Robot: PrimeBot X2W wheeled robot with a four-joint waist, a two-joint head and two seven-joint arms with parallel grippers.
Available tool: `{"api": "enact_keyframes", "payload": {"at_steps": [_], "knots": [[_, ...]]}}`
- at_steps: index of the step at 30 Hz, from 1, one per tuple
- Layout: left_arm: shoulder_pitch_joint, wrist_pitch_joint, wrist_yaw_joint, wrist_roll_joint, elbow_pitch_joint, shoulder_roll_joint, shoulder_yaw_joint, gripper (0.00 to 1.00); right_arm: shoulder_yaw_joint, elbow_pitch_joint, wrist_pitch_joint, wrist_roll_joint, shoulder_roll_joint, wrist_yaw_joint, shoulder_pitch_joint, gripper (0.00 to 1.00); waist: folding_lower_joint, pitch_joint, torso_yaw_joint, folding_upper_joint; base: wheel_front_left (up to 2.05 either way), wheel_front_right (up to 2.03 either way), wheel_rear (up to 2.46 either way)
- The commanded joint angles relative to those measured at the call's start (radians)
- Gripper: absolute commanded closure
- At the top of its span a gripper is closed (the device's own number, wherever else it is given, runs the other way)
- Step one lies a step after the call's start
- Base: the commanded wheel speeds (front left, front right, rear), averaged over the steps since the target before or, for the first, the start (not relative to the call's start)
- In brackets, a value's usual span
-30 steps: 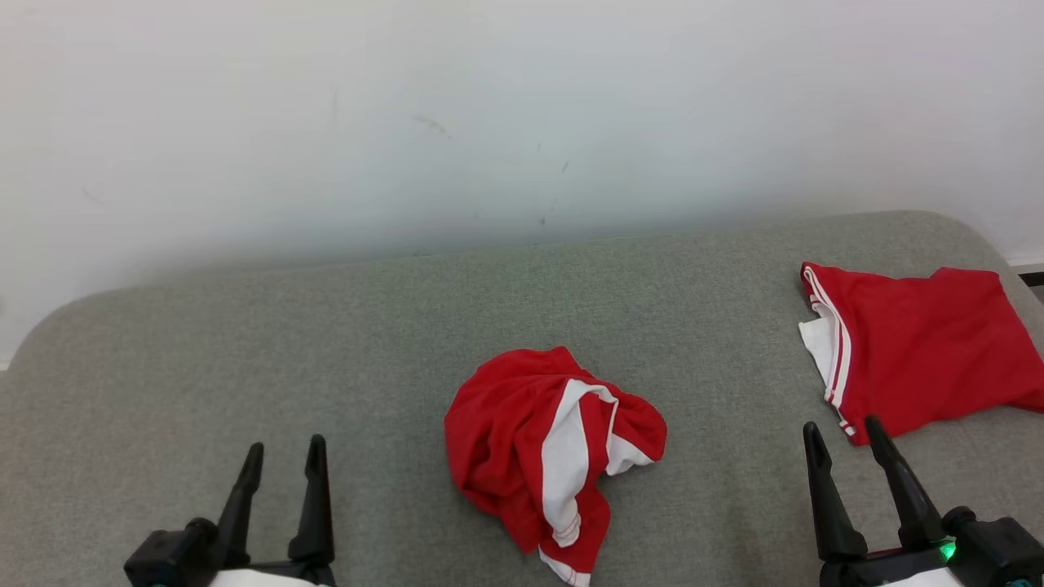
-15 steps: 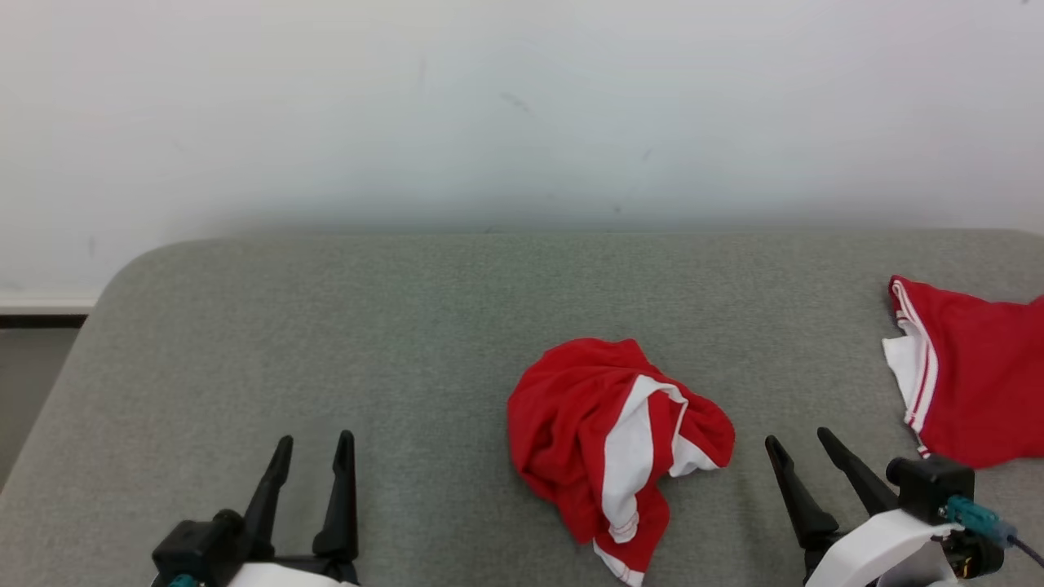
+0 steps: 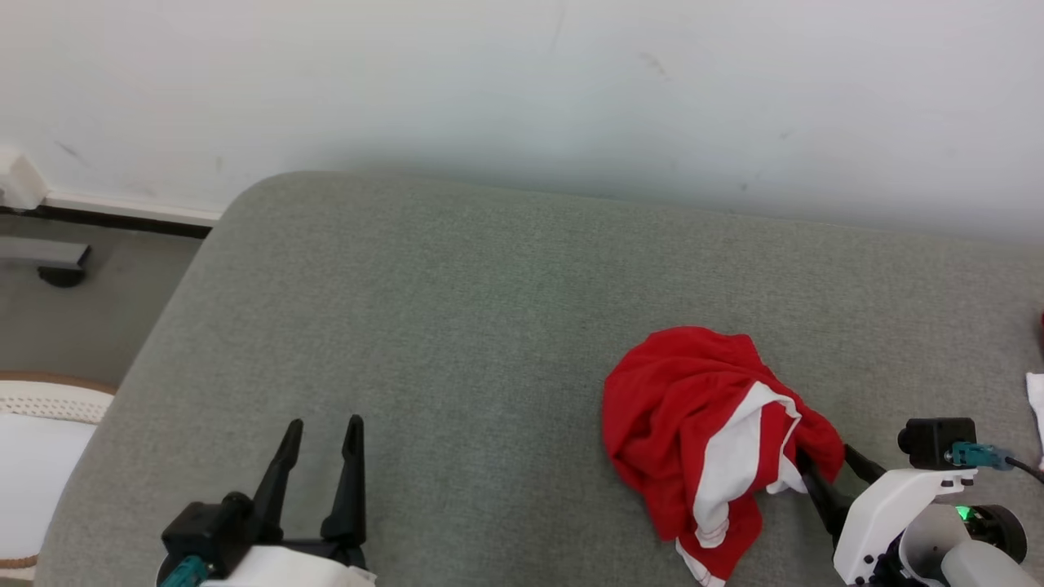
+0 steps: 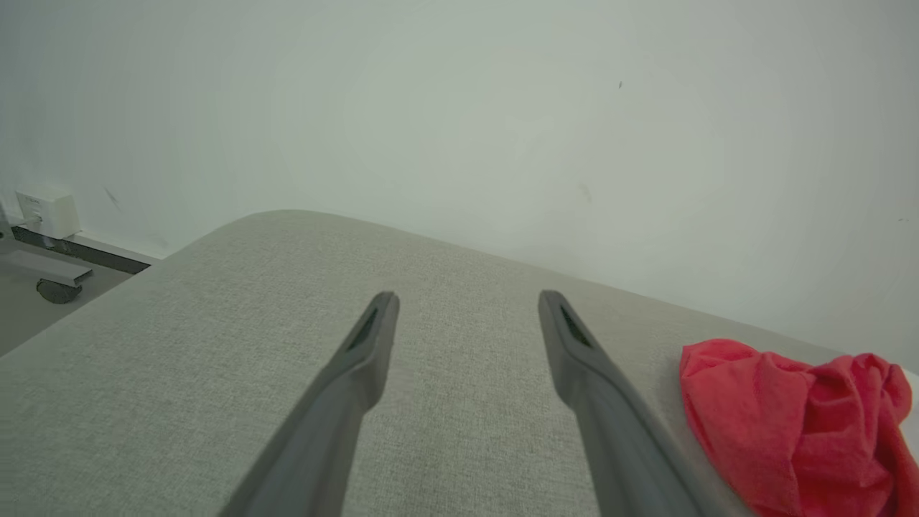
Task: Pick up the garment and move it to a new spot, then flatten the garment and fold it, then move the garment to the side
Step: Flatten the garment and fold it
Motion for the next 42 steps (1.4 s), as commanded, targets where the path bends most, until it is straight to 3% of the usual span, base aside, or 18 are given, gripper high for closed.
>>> {"api": "enact_keyframes", "payload": {"at_steps": [1,5,6,7,9,16,25,27,31,32,33,42], "knots": [[-0.012,0.0,-0.001,-0.013,0.003,0.004,0.002,0.0,0.01,0.017,0.012,0.017,-0.012,-0.002,-0.019,0.0,0.0,0.007,0.017,0.0,0.0,0.0,0.0],[-0.015,0.0,0.0,-0.018,0.004,0.004,0.0,0.0,0.043,0.035,0.04,0.056,-0.015,-0.002,-0.033,0.0,0.0,0.01,0.028,0.0,0.0,0.0,0.0],[-0.015,0.0,0.001,-0.019,0.004,0.004,0.0,0.0,0.05,0.037,0.039,0.064,-0.018,-0.002,-0.034,0.44,0.0,0.01,0.029,0.0,0.0,0.0,0.0],[-0.014,0.0,0.003,-0.019,0.003,0.003,-0.001,0.0,0.057,0.037,0.034,0.071,-0.022,-0.002,-0.037,0.54,0.0,0.01,0.028,0.0,0.0,0.0,0.0],[-0.011,0.0,0.006,-0.02,0.003,0.003,0.001,0.0,0.071,0.028,0.017,0.081,-0.028,-0.002,-0.05,1.0,0.0,0.008,0.024,0.0,0.0,0.0,0.0],[0.004,0.0,0.007,-0.016,0.007,0.004,0.002,0.0,0.078,0.014,-0.043,0.093,-0.067,-0.002,-0.089,1.0,0.0,-0.016,-0.022,0.0,0.0,0.0,0.0],[0.016,0.0,0.01,-0.018,0.005,0.004,-0.009,0.0,0.041,0.038,-0.017,0.092,-0.156,-0.002,-0.074,0.98,0.0,-0.024,-0.083,0.0,0.0,0.0,0.0],[0.019,0.0,0.009,-0.019,0.004,0.004,-0.011,0.0,0.034,0.045,-0.006,0.085,-0.17,-0.002,-0.06,0.88,0.0,-0.021,-0.096,0.0,0.0,0.0,0.0],[0.013,0.0,0.008,-0.018,0.006,0.004,-0.013,0.0,0.021,0.049,0.005,0.07,-0.167,-0.002,-0.041,0.57,0.0,-0.016,-0.119,0.0,0.0,0.0,0.0],[0.01,0.0,0.007,-0.018,0.008,0.004,-0.015,0.0,0.019,0.048,0.004,0.067,-0.164,-0.002,-0.037,0.07,0.0,-0.015,-0.122,0.0,0.0,0.0,0.0],[0.008,0.0,0.006,-0.017,0.009,0.004,-0.016,0.0,0.017,0.049,0.003,0.065,-0.161,-0.002,-0.034,0.0,0.0,-0.016,-0.126,0.0,0.0,0.0,0.0],[0.021,0.0,0.006,-0.015,0.02,0.004,-0.018,0.0,-0.025,0.018,-0.085,0.004,-0.149,-0.002,-0.028,0.0,0.0,-0.049,-0.148,0.0,0.0,0.0,0.0]]}}
